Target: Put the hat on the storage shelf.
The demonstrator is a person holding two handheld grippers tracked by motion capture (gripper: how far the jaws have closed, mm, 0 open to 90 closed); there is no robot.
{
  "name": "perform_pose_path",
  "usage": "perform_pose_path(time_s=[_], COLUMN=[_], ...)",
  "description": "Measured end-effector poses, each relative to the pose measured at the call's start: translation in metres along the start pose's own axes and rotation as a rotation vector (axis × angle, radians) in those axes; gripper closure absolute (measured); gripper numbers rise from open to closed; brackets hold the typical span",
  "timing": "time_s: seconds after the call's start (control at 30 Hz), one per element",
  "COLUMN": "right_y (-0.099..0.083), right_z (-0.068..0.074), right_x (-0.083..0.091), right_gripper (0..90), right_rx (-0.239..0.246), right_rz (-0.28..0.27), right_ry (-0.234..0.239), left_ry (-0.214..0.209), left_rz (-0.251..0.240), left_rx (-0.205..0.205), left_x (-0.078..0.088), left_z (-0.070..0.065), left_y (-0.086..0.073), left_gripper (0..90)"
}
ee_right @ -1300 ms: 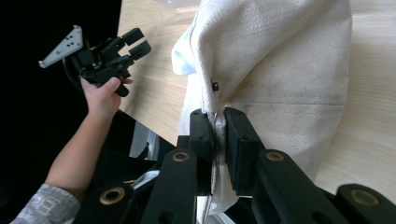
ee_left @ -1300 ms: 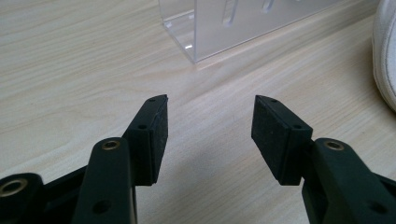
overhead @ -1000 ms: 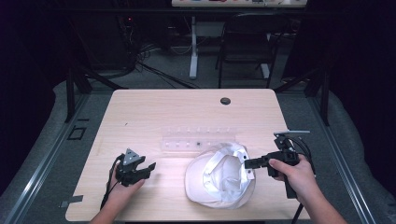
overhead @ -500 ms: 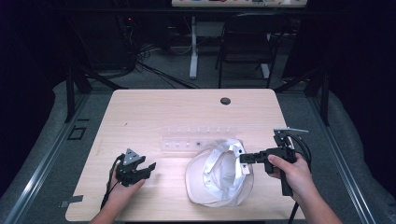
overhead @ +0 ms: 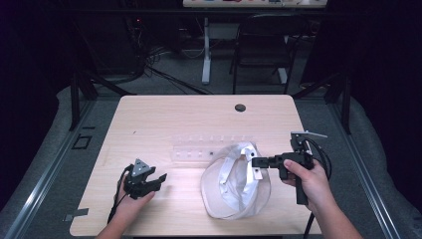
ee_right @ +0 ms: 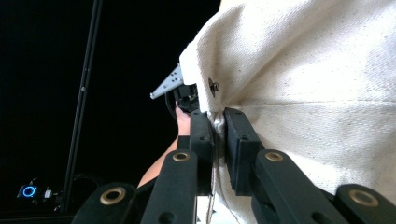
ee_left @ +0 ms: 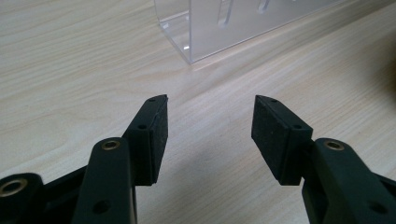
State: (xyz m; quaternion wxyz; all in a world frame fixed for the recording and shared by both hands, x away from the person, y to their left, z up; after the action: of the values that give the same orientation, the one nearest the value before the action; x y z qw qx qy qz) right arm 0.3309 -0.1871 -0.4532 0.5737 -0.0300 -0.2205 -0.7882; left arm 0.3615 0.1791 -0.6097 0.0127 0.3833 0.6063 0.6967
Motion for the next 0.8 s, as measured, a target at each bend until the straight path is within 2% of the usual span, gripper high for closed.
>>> perform_pose_path(time_s=[0.27,0.43,0.57,0.6,0.8], right_y=[0.009,0.015,0.021,0.022,0.03], right_z=[0.019,0.027,0.03,0.03,0.032], right_x=[0.003,0.004,0.004,0.005,0.006], right_gripper=[82.7,82.6,82.7,82.7,82.7], right_rx=[0.043,0.061,0.093,0.113,0.117], right_rz=[-0.041,-0.069,-0.107,-0.118,-0.178], right_ry=[0.02,0.064,0.065,0.066,0.099], left_ry=[-0.017,-0.031,-0.042,-0.049,-0.077], left_rz=[-0.008,-0.01,-0.013,-0.008,-0.014], left_rx=[-0.013,-0.019,-0.021,-0.027,-0.032], left_x=[0.001,0.0,-0.001,-0.001,-0.002], left_z=[-0.007,-0.013,-0.017,-0.018,-0.03], left_y=[0.001,0.002,0.003,0.003,0.005], left_gripper=[46.1,45.8,45.8,45.8,45.8])
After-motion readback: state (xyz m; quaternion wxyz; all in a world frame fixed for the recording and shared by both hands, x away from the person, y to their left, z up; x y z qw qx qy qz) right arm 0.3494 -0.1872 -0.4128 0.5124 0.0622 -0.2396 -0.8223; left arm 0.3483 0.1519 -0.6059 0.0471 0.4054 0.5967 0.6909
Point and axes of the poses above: each handheld gripper's, and its own axes: x roughly backward along the jaws, y roughly out of its top, z roughly to its left, the point moved 7 cm from there along -x, roughly forward along the jaws, and after that the axes turned 9 degrees about -z, right-handed, at the moved point
